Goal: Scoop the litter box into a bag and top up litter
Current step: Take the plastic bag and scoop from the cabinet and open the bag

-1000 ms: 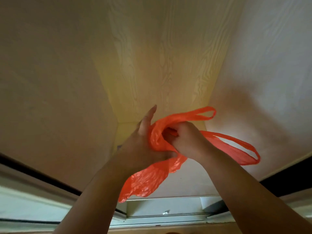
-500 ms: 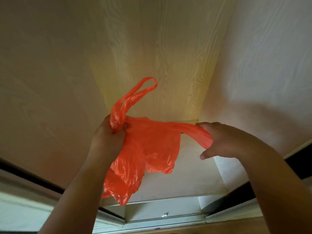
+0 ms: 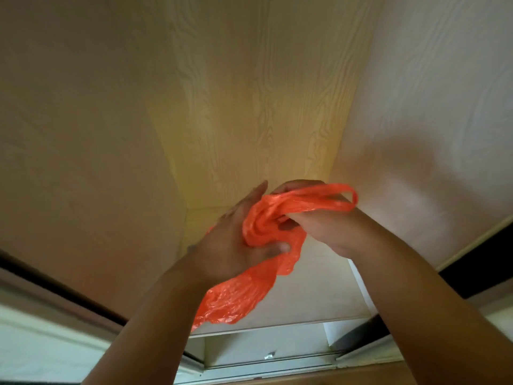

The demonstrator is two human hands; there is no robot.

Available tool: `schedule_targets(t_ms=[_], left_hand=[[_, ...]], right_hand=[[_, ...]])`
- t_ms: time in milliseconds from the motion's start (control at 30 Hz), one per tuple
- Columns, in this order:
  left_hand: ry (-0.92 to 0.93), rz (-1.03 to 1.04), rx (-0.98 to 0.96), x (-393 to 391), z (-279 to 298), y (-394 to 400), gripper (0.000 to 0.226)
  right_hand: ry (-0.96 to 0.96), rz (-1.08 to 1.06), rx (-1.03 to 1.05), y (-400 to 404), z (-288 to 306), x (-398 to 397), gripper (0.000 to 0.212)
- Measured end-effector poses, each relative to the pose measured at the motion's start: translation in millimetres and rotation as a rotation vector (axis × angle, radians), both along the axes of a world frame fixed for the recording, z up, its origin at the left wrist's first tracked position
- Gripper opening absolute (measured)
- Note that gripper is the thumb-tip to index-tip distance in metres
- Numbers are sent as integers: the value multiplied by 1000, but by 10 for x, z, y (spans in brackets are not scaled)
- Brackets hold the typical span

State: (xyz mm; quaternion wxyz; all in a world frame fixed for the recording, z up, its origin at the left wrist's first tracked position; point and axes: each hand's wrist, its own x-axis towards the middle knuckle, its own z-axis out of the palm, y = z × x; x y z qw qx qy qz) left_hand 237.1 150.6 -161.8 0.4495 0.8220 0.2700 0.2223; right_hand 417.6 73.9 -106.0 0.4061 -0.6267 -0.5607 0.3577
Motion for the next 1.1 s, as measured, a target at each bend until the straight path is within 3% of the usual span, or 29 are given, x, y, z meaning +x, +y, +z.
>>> schedule_targets(t_ms=[67,133,200,267,333,367,433,533,633,700,867,1000,1100], left_hand=[[-70,62,-59,120,-22,-45,83],[-85,267,-9,186,-30,-58,56],[-16,385,18,193,-8,-68,34],[136,422,51,199,18,-86,22],[255,410,92,222,18,-111,26],[295,397,117,245,23,-131,28],[326,336,133,291,28,-180,35],[292,292,131,299,55,-268,61],[134,318,69,198,75,-316,83],[-53,341,54,147,89,-355,76],[-355,504,98,214,68,-421,17],[-329,566,81,144,54,-351,39],[-267,582,89,100,92,-282,42]], right_hand=[[51,-7,39,16,2,-95,14],[213,-16,71,23,15,-128,16],[438,-34,116,17,32,-107,17],[449,-20,208,-26,15,-52,37],[356,76,234,-68,24,-81,68],[318,137,219,-88,28,-123,74],[234,158,198,-73,-40,-209,61],[51,-147,285,22,-172,-231,19],[-55,-325,279,62,-265,-76,16],[-36,-316,247,48,-329,-30,18],[-64,-150,154,29,-462,-242,24],[112,-48,-28,22,-421,-244,24],[152,-53,-12,-6,-409,-115,37]])
